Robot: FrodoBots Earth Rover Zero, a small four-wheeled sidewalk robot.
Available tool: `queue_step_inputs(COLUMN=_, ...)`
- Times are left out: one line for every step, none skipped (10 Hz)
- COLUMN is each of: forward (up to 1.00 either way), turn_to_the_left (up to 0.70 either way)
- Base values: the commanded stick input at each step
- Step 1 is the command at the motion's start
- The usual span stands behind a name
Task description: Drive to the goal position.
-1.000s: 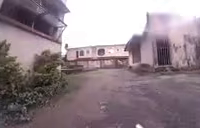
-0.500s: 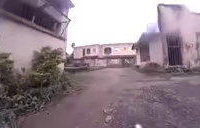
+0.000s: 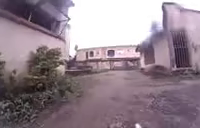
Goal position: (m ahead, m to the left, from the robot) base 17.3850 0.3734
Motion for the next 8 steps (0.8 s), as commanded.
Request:
queue_step_inputs(forward=0.70, turn_to_the_left=0.16)
queue_step_inputs(forward=0.70, turn_to_the_left=-0.05)
queue_step_inputs(forward=0.70, turn_to_the_left=-0.15)
queue_step_inputs(forward=0.70, turn_to_the_left=-0.15)
queue_step_inputs(forward=0.70, turn_to_the_left=-0.15)
queue_step_inputs(forward=0.70, turn_to_the_left=-0.15)
queue_step_inputs(forward=0.70, turn_to_the_left=-0.15)
queue_step_inputs(forward=0.70, turn_to_the_left=-0.15)
